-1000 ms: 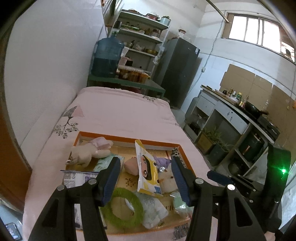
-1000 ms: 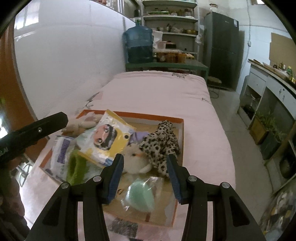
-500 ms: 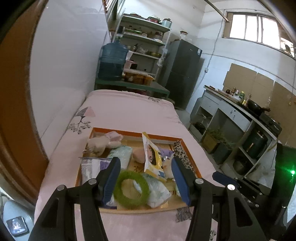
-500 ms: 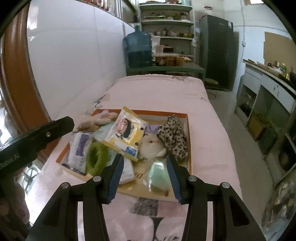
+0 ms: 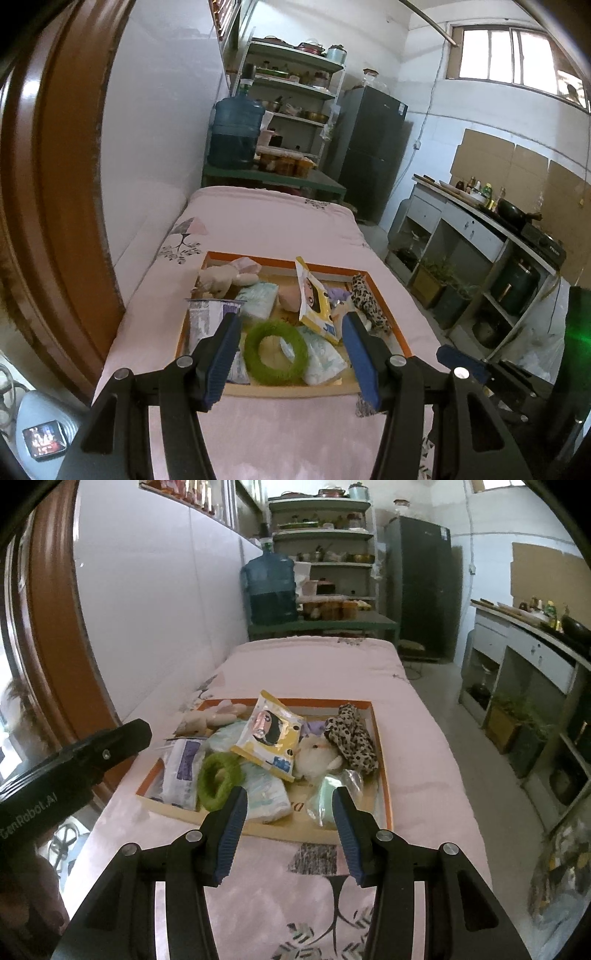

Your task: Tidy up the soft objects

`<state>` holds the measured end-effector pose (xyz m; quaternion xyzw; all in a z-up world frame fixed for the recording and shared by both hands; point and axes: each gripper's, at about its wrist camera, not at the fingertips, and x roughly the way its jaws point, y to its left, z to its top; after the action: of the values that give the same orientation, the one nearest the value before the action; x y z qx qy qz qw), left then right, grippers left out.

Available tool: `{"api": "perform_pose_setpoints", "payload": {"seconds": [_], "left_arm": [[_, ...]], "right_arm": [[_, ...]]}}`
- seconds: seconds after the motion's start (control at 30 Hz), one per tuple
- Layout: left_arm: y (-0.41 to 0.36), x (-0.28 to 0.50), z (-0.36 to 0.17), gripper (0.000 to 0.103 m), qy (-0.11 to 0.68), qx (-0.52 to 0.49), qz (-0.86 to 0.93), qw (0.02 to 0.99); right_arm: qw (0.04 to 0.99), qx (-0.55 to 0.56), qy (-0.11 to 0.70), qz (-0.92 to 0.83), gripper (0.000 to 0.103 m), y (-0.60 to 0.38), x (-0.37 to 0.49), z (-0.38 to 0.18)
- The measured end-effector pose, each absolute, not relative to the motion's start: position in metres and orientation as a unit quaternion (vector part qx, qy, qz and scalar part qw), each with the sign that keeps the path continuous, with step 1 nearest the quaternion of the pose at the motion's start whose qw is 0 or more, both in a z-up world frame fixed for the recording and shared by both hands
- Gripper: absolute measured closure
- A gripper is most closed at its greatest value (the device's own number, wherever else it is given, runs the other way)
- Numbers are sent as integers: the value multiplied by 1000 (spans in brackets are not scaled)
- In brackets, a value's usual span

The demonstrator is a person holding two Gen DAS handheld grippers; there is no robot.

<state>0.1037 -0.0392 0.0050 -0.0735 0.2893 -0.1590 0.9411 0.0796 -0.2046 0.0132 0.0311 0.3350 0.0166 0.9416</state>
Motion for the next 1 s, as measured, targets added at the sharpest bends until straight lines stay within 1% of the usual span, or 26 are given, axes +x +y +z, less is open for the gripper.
{"api": "perform_pose_setpoints", "payload": {"seconds": [0.27,0.57,0.73,1.0], "left_arm": [[-35,76,14,46,281,-61,-149,946],[-38,21,33,46,232,-15,-80,969],[-31,0,36,46,233,-13,-58,971],[-21,-27,39,46,238,-11,-43,970]], "right_arm": [[948,27,318,-5,53,-195,51,25],[956,24,292,-27,53,-189,15,42],[956,37,290,-21,53,-187,-8,48],[960,21,279,-25,53,-172,-42,56]]}}
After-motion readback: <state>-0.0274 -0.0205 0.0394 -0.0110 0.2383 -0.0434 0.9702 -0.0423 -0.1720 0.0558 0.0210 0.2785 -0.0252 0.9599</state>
